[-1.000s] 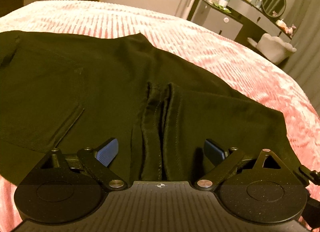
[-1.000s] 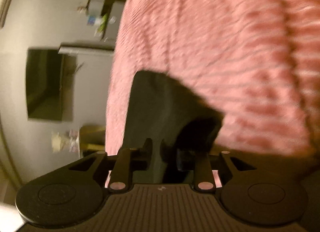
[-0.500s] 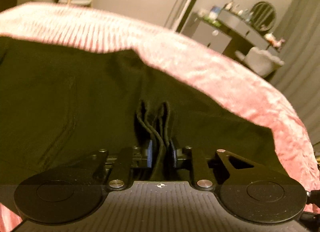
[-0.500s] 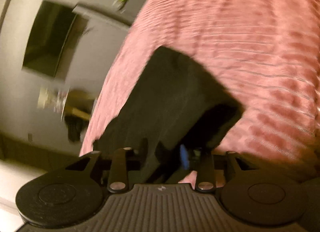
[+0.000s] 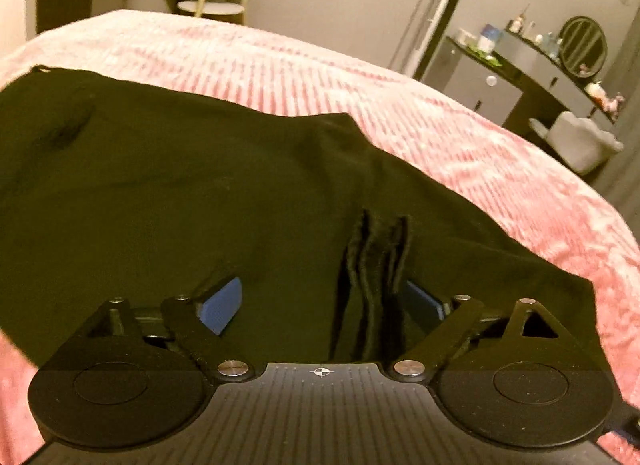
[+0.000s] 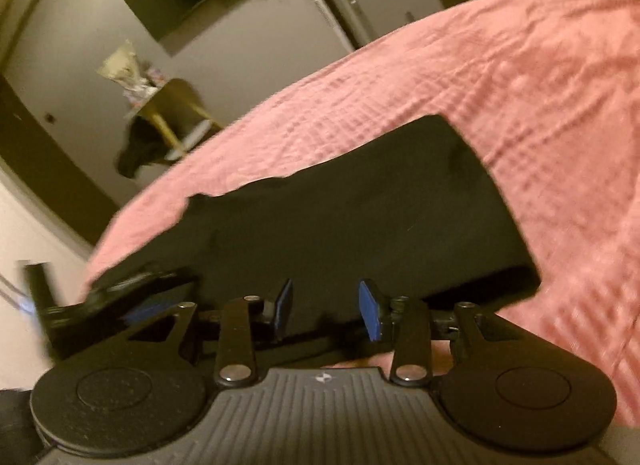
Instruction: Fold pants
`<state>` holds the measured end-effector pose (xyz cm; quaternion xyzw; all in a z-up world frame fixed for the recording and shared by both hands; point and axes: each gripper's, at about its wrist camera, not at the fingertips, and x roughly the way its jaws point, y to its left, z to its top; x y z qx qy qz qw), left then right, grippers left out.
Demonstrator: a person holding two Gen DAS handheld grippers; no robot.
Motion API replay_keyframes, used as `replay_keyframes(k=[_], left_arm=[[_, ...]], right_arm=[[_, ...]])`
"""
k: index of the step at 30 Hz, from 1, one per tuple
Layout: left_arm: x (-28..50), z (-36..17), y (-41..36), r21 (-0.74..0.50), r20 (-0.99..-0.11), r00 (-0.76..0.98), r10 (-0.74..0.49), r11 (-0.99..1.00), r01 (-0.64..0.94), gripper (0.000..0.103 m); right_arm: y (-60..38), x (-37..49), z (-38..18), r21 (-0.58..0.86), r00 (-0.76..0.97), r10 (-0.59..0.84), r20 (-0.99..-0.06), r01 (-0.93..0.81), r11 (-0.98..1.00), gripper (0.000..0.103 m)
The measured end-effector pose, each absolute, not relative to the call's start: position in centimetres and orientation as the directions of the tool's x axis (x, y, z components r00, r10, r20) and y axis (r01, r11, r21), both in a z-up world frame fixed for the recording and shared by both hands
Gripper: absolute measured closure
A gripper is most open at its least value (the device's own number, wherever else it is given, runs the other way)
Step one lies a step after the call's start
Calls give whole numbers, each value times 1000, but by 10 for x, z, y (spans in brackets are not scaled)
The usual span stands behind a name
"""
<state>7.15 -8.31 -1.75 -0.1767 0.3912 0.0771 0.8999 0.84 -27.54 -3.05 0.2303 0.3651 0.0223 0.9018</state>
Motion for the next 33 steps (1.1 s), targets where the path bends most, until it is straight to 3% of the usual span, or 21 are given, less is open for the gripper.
replay_keyframes(k=[6, 14, 18, 23, 26, 29, 33], left_arm=[[64, -11, -81, -235, -756, 655, 4, 932, -276, 7], [61, -14, -76, -261, -766, 642, -12, 920, -293, 7], [45, -1, -52, -407, -714, 696, -74, 853, -327, 7], [-13, 14, 28, -635, -587, 805, -81, 664, -396, 6], [-53, 4, 82, -681, -578, 816, -26, 567, -464, 6], [-85, -17, 121, -672, -621, 782, 54, 476, -567, 14], [-97, -45, 149, -723, -617, 787, 24, 379, -578, 34]], right_arm=[[-253, 36, -59, 209, 686, 67, -725, 125, 970, 74], [-243, 35, -63, 168, 707, 49, -706, 100, 981, 62], [-241, 36, -63, 197, 714, 84, -695, 76, 978, 46], [-253, 33, -62, 295, 726, 132, -675, 101, 950, 44], [-260, 33, -63, 346, 733, 153, -663, 119, 931, 44], [-259, 33, -63, 352, 735, 154, -660, 121, 928, 42], [-254, 34, -63, 328, 734, 142, -664, 116, 937, 39]])
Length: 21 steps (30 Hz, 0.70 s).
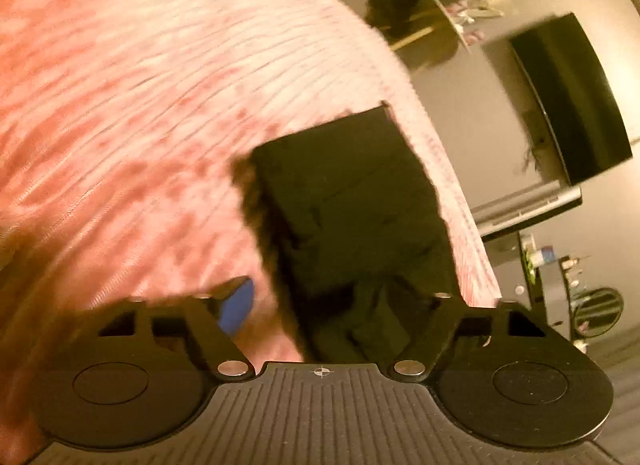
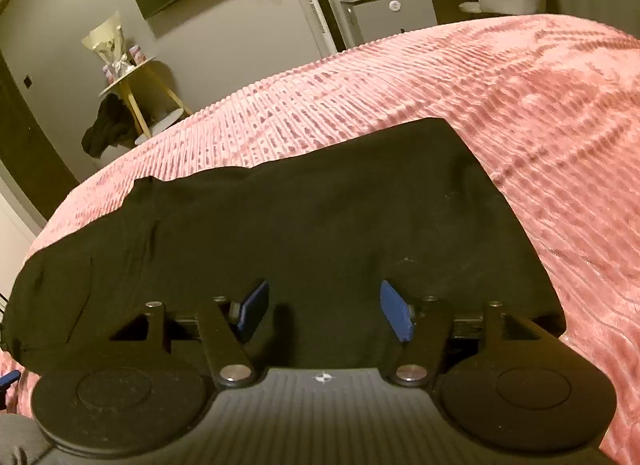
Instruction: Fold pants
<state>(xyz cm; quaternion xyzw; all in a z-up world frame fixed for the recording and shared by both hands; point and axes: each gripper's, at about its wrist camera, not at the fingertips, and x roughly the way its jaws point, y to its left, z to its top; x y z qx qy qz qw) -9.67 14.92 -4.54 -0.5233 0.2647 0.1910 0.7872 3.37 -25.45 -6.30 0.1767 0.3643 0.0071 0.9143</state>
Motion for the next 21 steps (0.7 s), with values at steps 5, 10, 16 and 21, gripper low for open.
replay_keyframes(k=[5, 10, 16, 21], left_arm=[[-76, -60, 167, -757, -584, 811, -21, 375, -535, 42], [-51, -62, 167, -740, -589, 808, -26, 420, -526, 25], [-36, -51, 166, -660, -643, 766, -1, 510, -552, 57], [-40, -4, 151, -577, -595, 803, 24, 683, -448, 82]], right_arm=[[-260, 34, -63, 371, 741, 153, -654, 137, 919, 39], [-267, 32, -65, 438, 755, 168, -633, 171, 883, 39], [-273, 27, -61, 492, 767, 171, -619, 210, 845, 42], [-285, 15, -55, 562, 786, 178, -592, 244, 790, 45]])
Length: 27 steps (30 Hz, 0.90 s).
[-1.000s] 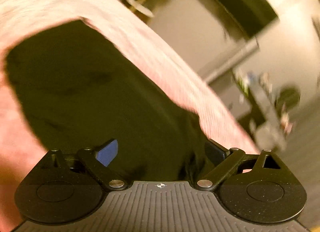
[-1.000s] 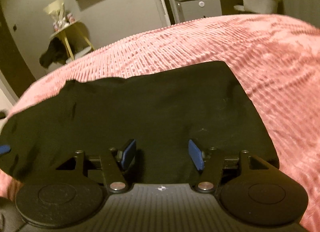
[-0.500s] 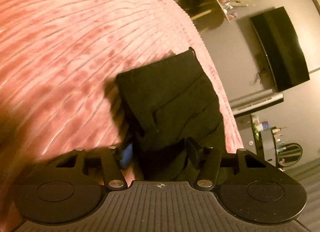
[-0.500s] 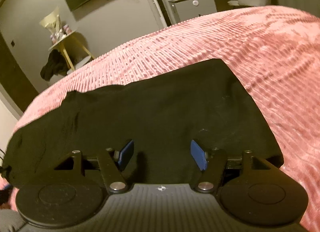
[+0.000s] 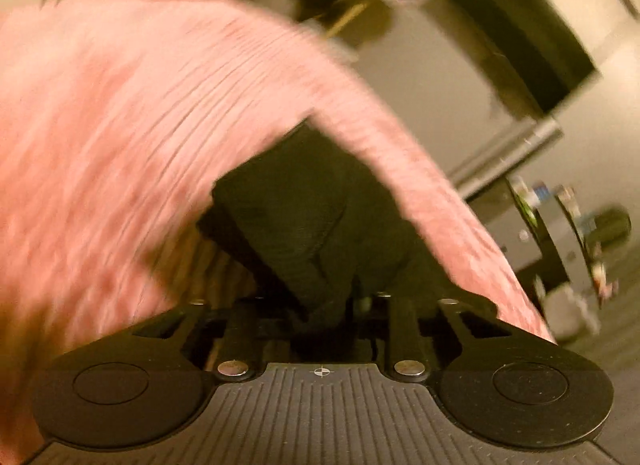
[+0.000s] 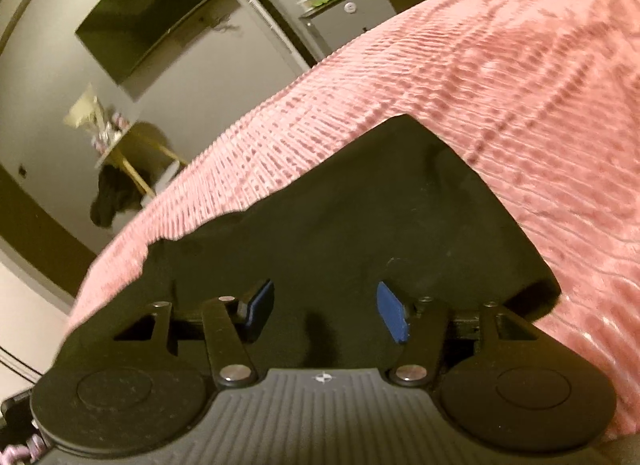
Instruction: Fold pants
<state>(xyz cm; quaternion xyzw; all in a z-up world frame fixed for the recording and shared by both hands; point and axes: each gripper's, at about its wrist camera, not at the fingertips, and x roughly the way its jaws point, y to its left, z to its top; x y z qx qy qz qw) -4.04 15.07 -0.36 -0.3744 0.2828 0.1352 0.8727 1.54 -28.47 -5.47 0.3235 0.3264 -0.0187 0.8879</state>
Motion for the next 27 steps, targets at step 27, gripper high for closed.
replay_keyframes(k=[27], left_arm=[[-10, 90, -172, 18, -480, 822, -307, 933, 359, 76]], right_arm=[[-304, -30, -12, 603, 842, 196, -503, 179, 777, 46]])
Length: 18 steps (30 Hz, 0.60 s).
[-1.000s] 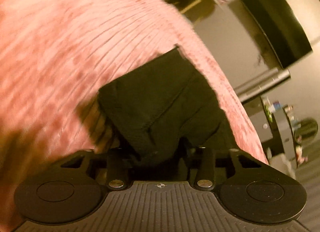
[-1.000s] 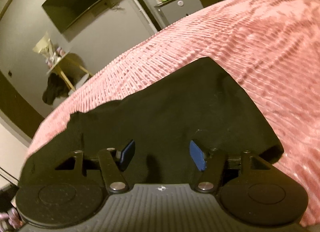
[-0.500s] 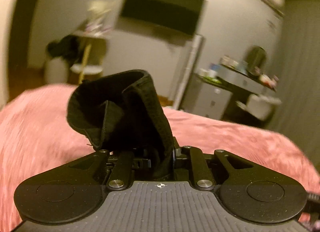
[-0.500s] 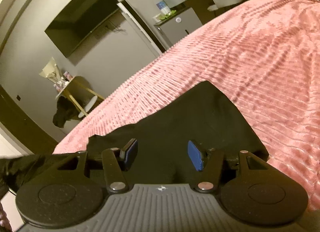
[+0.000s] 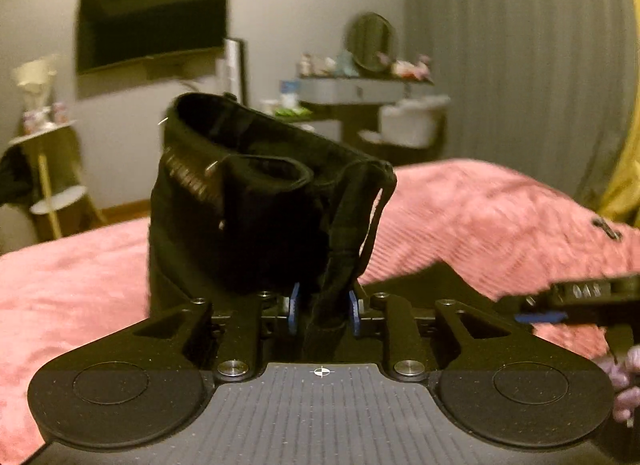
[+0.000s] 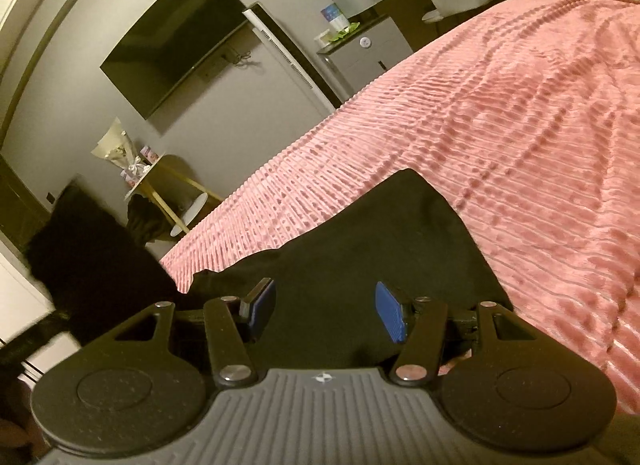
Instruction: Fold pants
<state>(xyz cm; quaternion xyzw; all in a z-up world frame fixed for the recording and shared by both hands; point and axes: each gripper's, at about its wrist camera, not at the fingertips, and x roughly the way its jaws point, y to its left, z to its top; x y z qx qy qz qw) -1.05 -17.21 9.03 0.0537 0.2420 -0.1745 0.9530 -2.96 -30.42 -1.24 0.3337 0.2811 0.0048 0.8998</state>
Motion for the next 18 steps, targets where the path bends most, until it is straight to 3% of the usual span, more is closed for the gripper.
replay_keyframes(k=[2, 4, 8, 10, 13, 15, 18], left_arm=[[-8, 79, -186, -9, -504, 786, -357, 913, 408, 73], [-9, 67, -201, -14, -530, 765, -366, 906, 423, 30], [-17, 50, -206, -67, -577, 731, -364, 913, 402, 21], [-21, 44, -193, -72, -584, 752, -304, 943, 325, 9], [-24, 37, -162, -61, -587, 799, -132, 991, 118, 7], [-19, 36, -131, -118, -603, 797, 16, 987, -108, 5], [-8, 26, -88, -238, -669, 739, 80, 918, -315, 3]], right_arm=[[-306, -32, -12, 601, 839, 196, -508, 182, 779, 46], [-308, -34, -11, 599, 835, 201, -513, 181, 780, 46], [-311, -34, -13, 607, 820, 227, -525, 175, 775, 46], [-312, -28, -16, 625, 806, 260, -532, 167, 762, 46], [-310, -14, -20, 649, 788, 307, -534, 149, 746, 46], [-306, 1, -24, 657, 772, 337, -539, 136, 741, 45], [-307, 30, -33, 685, 739, 379, -557, 152, 712, 45]])
